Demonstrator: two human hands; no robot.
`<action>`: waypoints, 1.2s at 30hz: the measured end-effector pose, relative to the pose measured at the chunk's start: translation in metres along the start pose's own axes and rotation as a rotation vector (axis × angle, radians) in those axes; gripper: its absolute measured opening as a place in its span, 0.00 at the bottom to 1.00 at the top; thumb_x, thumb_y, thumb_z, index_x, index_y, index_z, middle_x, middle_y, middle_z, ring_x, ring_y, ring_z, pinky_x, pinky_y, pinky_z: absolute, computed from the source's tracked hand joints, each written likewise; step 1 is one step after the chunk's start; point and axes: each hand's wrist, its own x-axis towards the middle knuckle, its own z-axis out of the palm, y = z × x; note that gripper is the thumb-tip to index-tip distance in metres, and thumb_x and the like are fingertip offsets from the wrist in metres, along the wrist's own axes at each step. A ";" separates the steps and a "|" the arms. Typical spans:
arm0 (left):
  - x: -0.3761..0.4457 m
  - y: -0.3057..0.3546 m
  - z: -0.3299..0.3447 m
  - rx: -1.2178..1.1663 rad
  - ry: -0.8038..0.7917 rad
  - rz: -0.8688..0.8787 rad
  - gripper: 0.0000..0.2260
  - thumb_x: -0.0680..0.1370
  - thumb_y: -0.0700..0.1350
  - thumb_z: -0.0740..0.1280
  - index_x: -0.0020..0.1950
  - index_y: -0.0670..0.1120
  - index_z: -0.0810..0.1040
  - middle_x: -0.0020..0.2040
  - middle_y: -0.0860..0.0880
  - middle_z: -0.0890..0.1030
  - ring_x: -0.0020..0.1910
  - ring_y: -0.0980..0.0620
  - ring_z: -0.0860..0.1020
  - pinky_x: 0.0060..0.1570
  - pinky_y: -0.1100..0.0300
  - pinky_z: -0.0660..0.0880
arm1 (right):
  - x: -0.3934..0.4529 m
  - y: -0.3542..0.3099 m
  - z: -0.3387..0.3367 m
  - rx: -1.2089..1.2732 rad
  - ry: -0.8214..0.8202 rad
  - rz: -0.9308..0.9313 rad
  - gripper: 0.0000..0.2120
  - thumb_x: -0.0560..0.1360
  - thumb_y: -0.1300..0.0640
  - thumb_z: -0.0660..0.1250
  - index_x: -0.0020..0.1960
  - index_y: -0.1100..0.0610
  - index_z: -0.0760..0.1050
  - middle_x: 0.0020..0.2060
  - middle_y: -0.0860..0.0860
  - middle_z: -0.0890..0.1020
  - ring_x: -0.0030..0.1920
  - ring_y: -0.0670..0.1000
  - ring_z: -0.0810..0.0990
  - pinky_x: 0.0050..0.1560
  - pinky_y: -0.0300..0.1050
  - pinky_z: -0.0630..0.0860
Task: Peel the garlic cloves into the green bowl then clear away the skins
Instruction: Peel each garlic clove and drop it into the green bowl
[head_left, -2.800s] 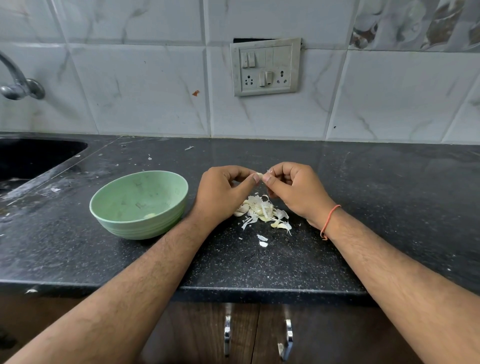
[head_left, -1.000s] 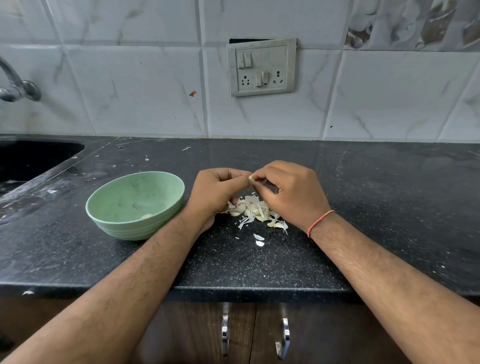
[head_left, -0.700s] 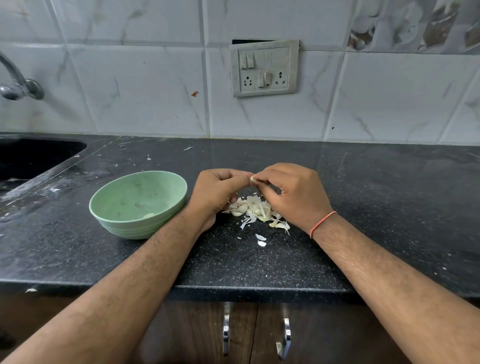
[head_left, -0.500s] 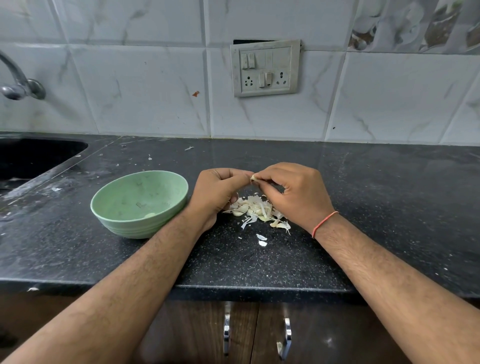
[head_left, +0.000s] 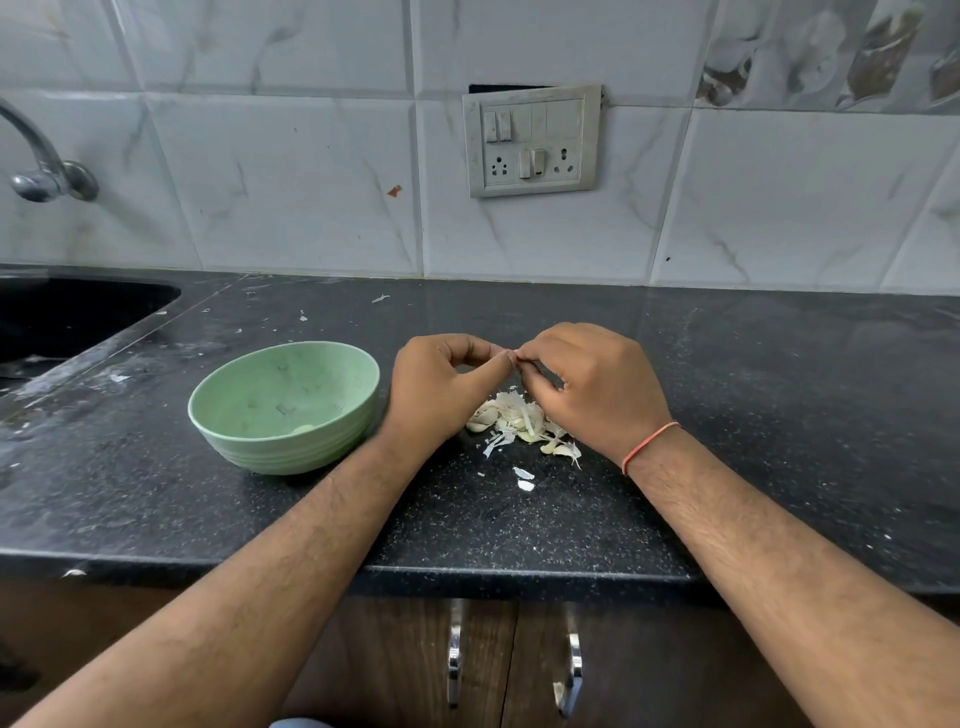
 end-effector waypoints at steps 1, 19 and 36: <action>-0.001 0.000 0.000 0.028 -0.002 0.018 0.03 0.77 0.48 0.78 0.46 0.50 0.90 0.34 0.59 0.85 0.28 0.67 0.77 0.33 0.73 0.69 | 0.000 0.000 0.000 -0.006 -0.003 -0.011 0.03 0.78 0.60 0.73 0.50 0.55 0.86 0.43 0.49 0.86 0.43 0.53 0.83 0.44 0.50 0.80; 0.003 -0.004 0.001 0.034 -0.076 -0.017 0.06 0.78 0.45 0.75 0.41 0.50 0.84 0.30 0.62 0.81 0.25 0.65 0.74 0.33 0.64 0.70 | -0.001 -0.007 -0.008 0.277 0.039 0.177 0.03 0.75 0.58 0.79 0.49 0.52 0.88 0.42 0.44 0.88 0.43 0.42 0.86 0.44 0.44 0.83; 0.004 -0.007 0.004 -0.006 -0.023 0.038 0.09 0.79 0.41 0.70 0.50 0.55 0.86 0.43 0.55 0.88 0.27 0.53 0.78 0.29 0.54 0.79 | -0.003 0.008 0.001 0.942 -0.113 0.754 0.03 0.80 0.59 0.74 0.53 0.57 0.86 0.48 0.56 0.87 0.47 0.50 0.82 0.39 0.47 0.83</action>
